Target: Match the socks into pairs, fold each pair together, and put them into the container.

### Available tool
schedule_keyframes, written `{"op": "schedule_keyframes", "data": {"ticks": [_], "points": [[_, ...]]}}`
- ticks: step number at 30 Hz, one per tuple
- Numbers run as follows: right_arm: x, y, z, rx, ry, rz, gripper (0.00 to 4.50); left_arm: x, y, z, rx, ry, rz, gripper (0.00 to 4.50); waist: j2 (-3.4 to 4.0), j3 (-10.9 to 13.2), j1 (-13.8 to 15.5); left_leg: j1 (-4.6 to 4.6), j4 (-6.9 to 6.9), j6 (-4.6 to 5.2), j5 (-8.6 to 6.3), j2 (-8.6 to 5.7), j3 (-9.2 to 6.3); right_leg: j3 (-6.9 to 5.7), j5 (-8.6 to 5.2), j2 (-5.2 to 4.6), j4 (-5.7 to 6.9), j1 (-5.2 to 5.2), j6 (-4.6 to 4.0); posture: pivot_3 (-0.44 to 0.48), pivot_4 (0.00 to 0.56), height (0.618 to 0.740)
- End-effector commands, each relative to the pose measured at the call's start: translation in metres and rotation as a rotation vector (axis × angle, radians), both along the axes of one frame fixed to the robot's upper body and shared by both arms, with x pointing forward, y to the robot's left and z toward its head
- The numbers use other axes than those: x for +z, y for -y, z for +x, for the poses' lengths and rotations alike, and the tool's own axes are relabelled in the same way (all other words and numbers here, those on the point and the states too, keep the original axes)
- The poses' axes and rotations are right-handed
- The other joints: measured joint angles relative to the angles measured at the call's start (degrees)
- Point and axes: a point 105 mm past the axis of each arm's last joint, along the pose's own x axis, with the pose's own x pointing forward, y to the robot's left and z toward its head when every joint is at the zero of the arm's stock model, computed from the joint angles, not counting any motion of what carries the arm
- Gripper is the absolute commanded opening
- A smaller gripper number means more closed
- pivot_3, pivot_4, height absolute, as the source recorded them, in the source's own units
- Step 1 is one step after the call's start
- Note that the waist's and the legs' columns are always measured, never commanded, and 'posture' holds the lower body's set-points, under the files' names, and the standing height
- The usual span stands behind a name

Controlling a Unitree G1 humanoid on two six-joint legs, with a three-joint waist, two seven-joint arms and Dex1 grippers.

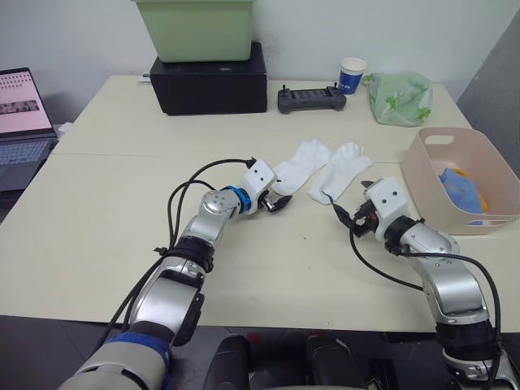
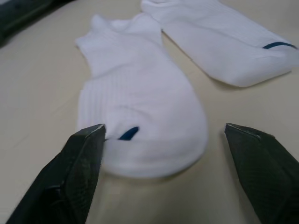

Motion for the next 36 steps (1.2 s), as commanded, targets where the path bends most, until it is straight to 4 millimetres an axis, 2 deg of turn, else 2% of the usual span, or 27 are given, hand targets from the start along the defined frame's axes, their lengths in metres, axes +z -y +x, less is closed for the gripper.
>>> {"op": "schedule_keyframes", "data": {"ticks": [1,6,10,13,17,19,23,25,31,33,36], "points": [[0.02,0.003,-0.001,-0.016,0.071,0.018,4.5,0.004,-0.001,0.003,-0.012,-0.007,0.012,2.91,0.0,0.0,0.0,0.0,0.0,0.0,0.0,0.0,-0.02,-0.01,0.0,0.0,0.01,0.0,0.0,0.0,0.15,0.74],[0.023,0.005,0.003,-0.034,0.082,0.035,4.5,0.001,-0.009,0.007,0.025,-0.006,0.031,1.28,0.0,0.0,0.0,0.02,0.01,0.0,0.01,0.0,-0.03,0.0,0.0,0.0,0.06,0.01,0.0,0.0,0.15,0.74],[0.023,0.001,0.006,-0.015,0.082,0.047,4.5,0.009,-0.012,0.01,0.044,0.008,-0.005,0.04,0.0,0.0,0.0,0.02,0.01,0.0,0.01,0.0,-0.04,0.0,0.0,-0.01,0.06,0.01,0.0,0.0,0.15,0.74],[0.023,-0.003,0.009,0.005,0.077,0.068,4.5,0.013,-0.009,0.008,0.037,0.02,-0.047,0.04,0.0,0.0,0.0,0.01,0.02,0.0,0.01,0.0,-0.04,-0.01,0.0,-0.01,0.06,0.0,0.0,0.0,0.15,0.74],[0.021,-0.009,0.013,0.056,0.06,0.049,4.5,0.019,-0.008,-0.015,-0.045,0.077,-0.081,0.04,0.0,0.0,0.0,0.01,0.0,-0.04,0.03,0.02,-0.04,0.01,-0.01,-0.04,0.05,0.0,0.01,0.0,0.15,0.74],[0.021,-0.011,0.013,0.082,0.041,0.063,4.5,0.018,-0.018,-0.038,-0.101,0.109,-0.046,0.04,0.01,0.0,-0.4,0.01,-0.01,-0.1,0.06,0.06,-0.05,0.06,-0.01,-0.05,0.07,-0.06,0.02,0.0,0.15,0.74],[0.024,-0.025,-0.002,0.246,-0.036,0.139,4.5,0.018,-0.046,-0.092,-0.193,0.098,-0.005,0.04,0.02,0.0,-0.5,0.05,-0.02,-0.22,0.13,0.71,-0.1,0.18,0.0,-0.09,0.11,-0.05,-0.01,0.0,0.15,0.74],[0.024,-0.036,-0.018,0.383,-0.116,0.186,4.5,0.009,-0.073,-0.118,-0.234,0.078,0.095,0.04,0.03,0.0,-0.6,0.09,-0.02,-0.06,0.04,0.79,-0.11,0.1,0.01,-0.03,0.14,0.03,-0.03,0.0,0.15,0.74],[0.016,-0.046,-0.045,0.591,-0.303,0.191,4.5,0.007,-0.111,-0.148,-0.285,0.045,0.188,0.04,0.06,0.0,0.2,0.18,-0.03,-0.01,0.01,0.76,-0.1,0.1,0.0,-0.04,0.04,0.14,-0.04,0.0,0.15,0.74],[0.012,-0.047,-0.043,0.597,-0.321,0.171,4.5,0.005,-0.122,-0.152,-0.286,0.03,0.212,0.04,0.05,0.0,0.2,0.15,-0.03,-0.01,0.0,0.75,-0.09,0.1,0.0,-0.05,-0.03,0.13,-0.04,0.0,0.15,0.74],[0.0,-0.055,-0.024,0.567,-0.32,0.137,4.5,-0.002,-0.139,-0.155,-0.266,0.023,0.265,0.04,0.06,0.0,-0.1,0.15,-0.04,0.0,0.0,0.77,-0.06,0.11,0.0,-0.04,-0.03,0.1,-0.04,0.0,0.15,0.74]]}}
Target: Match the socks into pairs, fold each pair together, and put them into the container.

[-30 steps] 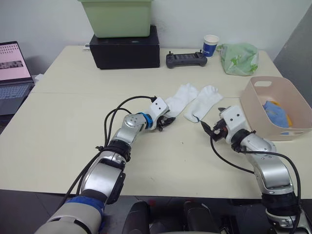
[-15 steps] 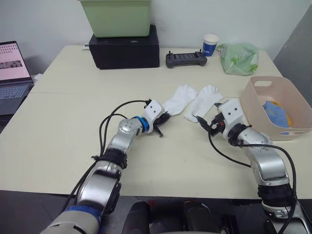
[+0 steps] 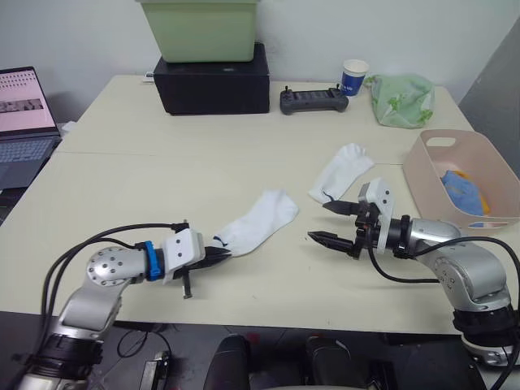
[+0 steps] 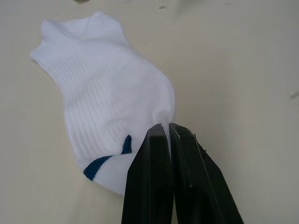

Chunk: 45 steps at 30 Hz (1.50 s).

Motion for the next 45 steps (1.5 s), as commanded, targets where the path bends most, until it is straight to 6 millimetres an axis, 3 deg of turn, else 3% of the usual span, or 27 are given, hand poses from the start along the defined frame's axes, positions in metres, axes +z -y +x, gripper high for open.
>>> {"op": "schedule_keyframes", "data": {"ticks": [1,3,8,15,18,25,27,28,31,37,42,45], "points": [[-0.002,-0.011,0.016,-0.001,0.036,-0.019,4.5,0.005,-0.011,0.0,0.005,0.052,0.021,0.24,0.01,0.0,-0.3,0.01,0.0,0.0,0.0,0.03,0.02,0.02,0.01,0.03,0.03,-0.04,-0.03,0.0,0.15,0.74],[-0.001,-0.014,0.028,-0.033,0.035,-0.008,4.5,0.008,-0.01,-0.001,0.033,0.024,-0.038,0.64,0.01,0.0,-0.4,0.02,-0.04,0.0,0.0,0.06,0.03,0.01,0.03,0.07,0.06,-0.07,-0.05,0.0,0.15,0.74],[0.002,-0.024,0.048,-0.057,0.012,0.015,4.5,0.022,-0.009,-0.009,0.156,-0.087,-0.233,2.17,-0.01,0.0,-0.5,-0.07,-0.05,0.0,0.0,0.1,-0.02,0.01,0.03,0.06,0.07,-0.18,-0.05,0.0,0.15,0.74],[0.0,-0.052,0.071,-0.019,0.003,-0.02,4.5,0.041,-0.032,-0.005,0.485,-0.237,-0.568,4.36,-0.01,0.0,-0.5,-0.04,-0.02,0.0,0.0,0.11,-0.18,0.02,0.03,0.04,0.13,-0.17,-0.05,0.0,0.15,0.74],[-0.001,-0.059,0.081,-0.023,0.0,-0.031,4.5,0.039,-0.031,-0.004,0.519,-0.258,-0.592,4.43,-0.02,0.0,-0.5,-0.04,-0.01,0.0,0.0,0.1,-0.18,0.02,0.03,0.05,0.13,-0.17,-0.05,0.0,0.15,0.74],[-0.018,-0.075,0.107,0.001,-0.013,-0.14,4.5,-0.011,-0.016,0.005,0.615,-0.293,-0.465,4.43,-0.02,0.0,-0.4,-0.03,-0.02,-0.02,0.01,0.06,-0.06,0.02,0.04,0.02,0.09,-0.15,-0.06,0.0,0.15,0.74],[-0.02,-0.076,0.111,-0.004,-0.007,-0.149,4.5,-0.014,-0.013,0.003,0.604,-0.3,-0.455,4.43,-0.01,0.0,-0.3,-0.03,-0.03,-0.02,0.01,0.07,-0.06,0.01,0.04,0.02,0.1,-0.17,-0.07,0.0,0.15,0.74],[-0.019,-0.077,0.112,-0.001,-0.007,-0.138,4.5,-0.015,-0.012,0.001,0.6,-0.302,-0.456,4.26,-0.01,0.0,-0.3,-0.02,-0.03,-0.02,0.01,0.08,-0.05,0.01,0.04,0.02,0.1,-0.15,-0.07,0.0,0.15,0.74],[-0.015,-0.081,0.11,0.036,-0.022,-0.103,3.91,-0.017,-0.012,-0.004,0.603,-0.317,-0.464,3.57,-0.01,0.0,-0.2,-0.02,-0.05,-0.02,0.01,0.09,-0.07,0.03,0.04,0.01,0.11,-0.17,-0.07,0.0,0.15,0.74],[-0.012,-0.074,0.108,0.063,-0.016,-0.106,1.72,-0.02,-0.017,-0.003,0.619,-0.306,-0.443,1.61,-0.01,0.0,-0.2,-0.01,-0.06,-0.02,0.01,0.09,-0.08,0.03,0.04,0.0,0.11,-0.18,-0.07,0.0,0.15,0.74],[-0.013,-0.069,0.094,0.073,-0.069,-0.072,0.0,-0.012,-0.011,0.002,0.571,-0.307,-0.457,0.03,-0.01,0.0,-0.1,-0.02,-0.06,-0.02,0.01,0.09,-0.09,0.03,0.04,-0.02,0.1,-0.18,-0.07,0.0,0.15,0.74],[-0.009,-0.064,0.077,0.077,-0.118,-0.036,0.0,-0.008,-0.011,0.003,0.561,-0.32,-0.464,0.03,-0.01,0.0,-0.1,-0.02,-0.06,-0.02,0.01,0.09,-0.13,0.04,0.04,-0.02,0.1,-0.17,-0.07,0.0,0.15,0.74]]}}
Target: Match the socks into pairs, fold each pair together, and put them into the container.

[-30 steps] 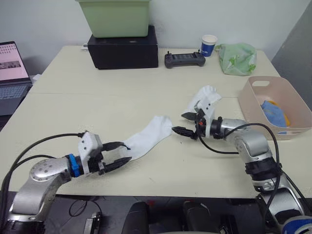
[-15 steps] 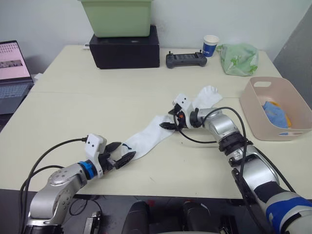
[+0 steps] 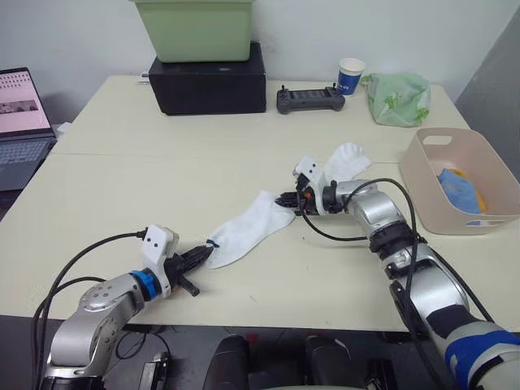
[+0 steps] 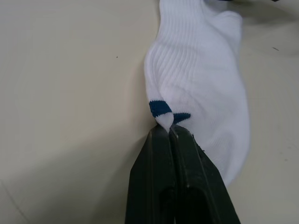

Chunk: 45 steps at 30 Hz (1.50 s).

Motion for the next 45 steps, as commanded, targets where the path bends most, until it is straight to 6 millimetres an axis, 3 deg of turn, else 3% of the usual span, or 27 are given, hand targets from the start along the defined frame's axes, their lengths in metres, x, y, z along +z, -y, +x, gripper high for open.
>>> {"op": "schedule_keyframes", "data": {"ticks": [1,6,13,19,26,37,40,43,45], "points": [[0.019,0.004,-0.02,0.01,-0.034,0.073,0.0,0.01,0.002,0.0,-0.029,-0.002,-0.035,0.03,0.0,0.0,0.1,-0.01,0.0,0.0,0.0,0.0,-0.02,0.0,0.0,0.0,0.0,0.0,0.0,0.0,0.15,0.74],[0.029,0.013,-0.054,-0.047,-0.11,0.126,0.0,0.021,0.01,-0.01,-0.113,-0.066,-0.098,0.03,0.0,0.0,-0.1,-0.04,0.0,0.0,0.0,0.0,-0.09,0.01,0.0,-0.01,0.0,-0.01,0.0,0.0,0.15,0.74],[0.035,0.043,-0.096,-0.244,-0.252,0.212,0.0,0.047,0.017,-0.008,-0.29,-0.111,-0.066,0.03,-0.01,0.0,0.0,-0.05,-0.05,0.0,0.0,-0.04,-0.12,-0.02,-0.01,0.02,-0.02,-0.01,0.01,0.0,0.15,0.74],[0.017,0.068,-0.118,-0.434,-0.364,0.25,0.0,0.038,0.017,0.001,-0.343,-0.185,0.022,0.03,0.01,0.0,0.0,-0.01,-0.15,-0.01,0.0,-0.06,0.01,-0.01,-0.02,0.05,-0.08,-0.03,0.02,0.0,0.15,0.74],[-0.002,0.061,-0.123,-0.49,-0.431,0.253,0.0,0.013,0.024,0.011,-0.358,-0.23,0.055,0.03,0.01,0.0,-0.5,0.0,-0.26,0.0,0.0,-0.06,0.14,0.06,-0.02,0.11,-0.07,-0.1,0.03,0.0,0.15,0.74],[-0.006,0.067,-0.125,-0.498,-0.433,0.22,0.0,0.017,0.02,0.029,-0.327,-0.182,0.086,0.03,0.01,0.0,-0.4,-0.03,-0.33,0.0,0.0,-0.06,0.13,0.03,-0.03,0.1,-0.12,-0.11,0.03,0.0,0.15,0.74],[-0.007,0.068,-0.125,-0.502,-0.424,0.219,0.0,0.018,0.022,0.025,-0.359,-0.184,0.086,0.03,0.0,0.0,-0.4,-0.03,-0.33,0.0,0.01,-0.06,0.14,0.02,-0.02,0.1,-0.11,-0.11,0.03,0.0,0.15,0.74],[-0.008,0.069,-0.125,-0.505,-0.426,0.221,0.69,0.016,0.02,0.025,-0.354,-0.168,0.105,0.61,0.0,0.0,-0.4,-0.04,-0.34,0.0,0.0,-0.06,0.15,0.03,-0.03,0.1,-0.12,-0.12,0.03,0.0,0.15,0.74],[-0.009,0.072,-0.125,-0.518,-0.424,0.221,1.39,0.015,0.017,0.028,-0.332,-0.156,0.111,1.24,0.0,0.0,-0.4,-0.03,-0.34,0.0,0.01,-0.06,0.14,0.04,-0.03,0.1,-0.12,-0.11,0.03,0.0,0.15,0.74]]}}
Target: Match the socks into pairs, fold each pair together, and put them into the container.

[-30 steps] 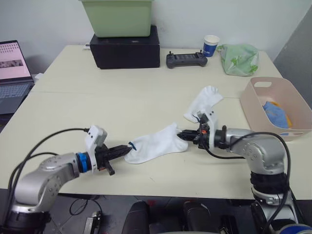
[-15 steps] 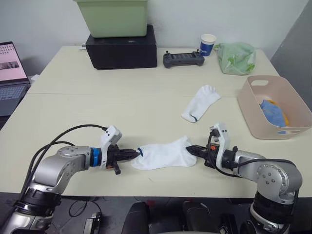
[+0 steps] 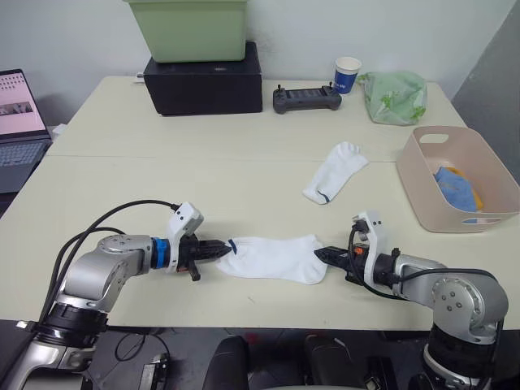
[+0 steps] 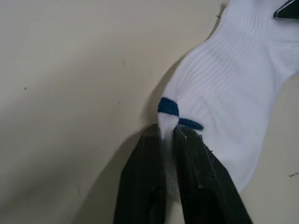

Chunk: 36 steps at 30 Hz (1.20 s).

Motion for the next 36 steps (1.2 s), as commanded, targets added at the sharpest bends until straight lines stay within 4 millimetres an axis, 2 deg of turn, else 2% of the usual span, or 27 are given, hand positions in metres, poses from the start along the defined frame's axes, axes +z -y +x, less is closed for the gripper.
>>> {"op": "schedule_keyframes", "data": {"ticks": [1,4,6,7,9,11,13,15,18,22,23,27,31,32,34,36], "points": [[0.006,0.007,0.002,-0.022,0.044,-0.016,1.73,0.006,-0.006,0.003,0.021,0.053,0.009,1.54,0.0,0.0,0.0,0.0,0.0,0.0,0.0,0.0,0.0,0.0,0.0,0.0,0.0,0.0,0.0,0.0,0.15,0.74],[0.011,0.026,0.005,-0.022,0.117,-0.112,2.8,0.012,-0.019,0.005,0.04,0.138,0.03,2.48,0.0,0.0,0.0,0.0,0.0,0.0,0.0,-0.01,0.01,0.01,0.0,-0.01,0.0,0.01,0.0,0.0,0.15,0.74],[0.021,0.034,0.004,0.057,0.213,-0.182,3.51,0.027,-0.027,0.014,0.085,0.284,0.017,3.08,0.02,0.0,0.1,0.0,0.0,0.0,0.0,-0.02,0.02,0.02,0.0,-0.03,-0.04,0.0,0.0,0.0,0.15,0.74],[0.029,0.036,0.005,0.11,0.292,-0.217,3.83,0.034,-0.029,0.015,0.102,0.298,-0.013,3.37,0.0,0.0,0.1,-0.01,0.0,0.0,0.0,-0.04,0.05,0.0,0.0,-0.03,-0.06,0.0,0.0,0.0,0.15,0.74],[0.048,0.024,0.004,0.264,0.457,-0.224,3.83,0.043,-0.019,0.001,-0.019,0.349,-0.024,3.37,-0.04,0.0,-0.1,-0.02,0.0,0.01,0.0,-0.01,0.06,-0.01,-0.02,-0.03,-0.09,0.0,0.04,0.0,0.15,0.74],[0.058,0.008,0.003,0.385,0.573,-0.204,3.83,0.046,-0.006,-0.007,-0.109,0.387,-0.026,3.37,-0.03,0.0,-0.3,0.02,-0.03,0.01,-0.01,-0.01,0.09,-0.01,-0.09,0.01,-0.11,0.03,0.17,0.0,0.15,0.74],[0.063,-0.009,0.005,0.476,0.687,-0.195,3.38,0.049,0.009,-0.005,-0.126,0.416,-0.067,2.95,-0.03,0.0,-0.3,0.02,-0.04,0.0,0.0,-0.01,0.06,-0.04,-0.09,0.03,-0.1,0.04,0.15,0.0,0.15,0.74],[0.057,-0.02,0.009,0.53,0.758,-0.219,2.81,0.044,0.022,-0.004,-0.164,0.43,-0.054,2.4,-0.05,0.0,-0.1,0.03,-0.03,0.0,0.0,-0.01,0.05,-0.06,-0.08,0.03,-0.09,0.07,0.14,0.0,0.15,0.74],[0.039,-0.035,0.015,0.603,0.807,-0.254,1.69,0.028,0.038,-0.004,-0.218,0.45,0.008,1.38,-0.06,0.0,0.1,0.02,0.01,0.0,0.0,-0.06,0.07,-0.05,0.0,0.03,-0.11,0.1,0.01,0.0,0.15,0.74],[0.009,-0.042,0.019,0.69,0.8,-0.301,0.21,0.007,0.041,0.002,-0.225,0.46,0.063,0.01,-0.06,0.0,0.4,0.01,0.08,0.0,0.0,-0.08,0.08,-0.03,0.01,0.01,-0.11,0.1,0.0,0.0,0.15,0.74],[0.002,-0.042,0.021,0.698,0.797,-0.315,0.03,0.002,0.041,0.005,-0.214,0.453,0.068,0.0,-0.06,0.0,0.4,0.02,0.09,0.0,0.0,-0.07,0.08,-0.05,0.01,0.01,-0.09,0.1,0.0,0.0,0.15,0.74],[-0.019,-0.027,0.029,0.696,0.777,-0.37,0.03,-0.015,0.032,0.01,-0.199,0.436,0.107,0.0,-0.06,0.0,0.4,0.02,0.21,0.0,0.0,-0.03,0.07,-0.1,0.01,0.02,-0.01,0.1,-0.01,0.0,0.15,0.74],[-0.022,-0.007,0.03,0.64,0.709,-0.342,0.03,-0.018,0.02,0.01,-0.158,0.41,0.098,0.0,-0.05,0.0,0.4,0.04,0.24,0.0,0.0,-0.02,0.03,-0.1,0.01,0.0,-0.01,0.19,-0.01,0.0,0.15,0.74],[-0.021,-0.004,0.029,0.638,0.715,-0.347,0.03,-0.017,0.019,0.009,-0.155,0.406,0.094,0.0,-0.05,0.0,0.4,0.04,0.25,0.0,0.0,-0.01,0.01,-0.1,0.01,-0.01,-0.01,0.21,-0.01,0.0,0.15,0.74],[-0.008,0.008,0.028,0.6,0.749,-0.334,0.03,-0.002,0.012,0.006,-0.138,0.424,0.048,0.0,-0.05,0.0,0.4,0.07,0.25,0.0,0.0,0.0,0.02,-0.09,0.01,-0.01,0.0,0.23,-0.01,0.0,0.15,0.74],[0.007,0.009,0.023,0.592,0.777,-0.285,0.03,0.01,0.011,0.003,-0.145,0.445,0.024,0.0,-0.04,0.0,0.4,0.06,0.25,0.0,0.0,0.02,0.0,-0.1,0.01,-0.01,-0.01,0.22,-0.01,0.0,0.15,0.74]]}}
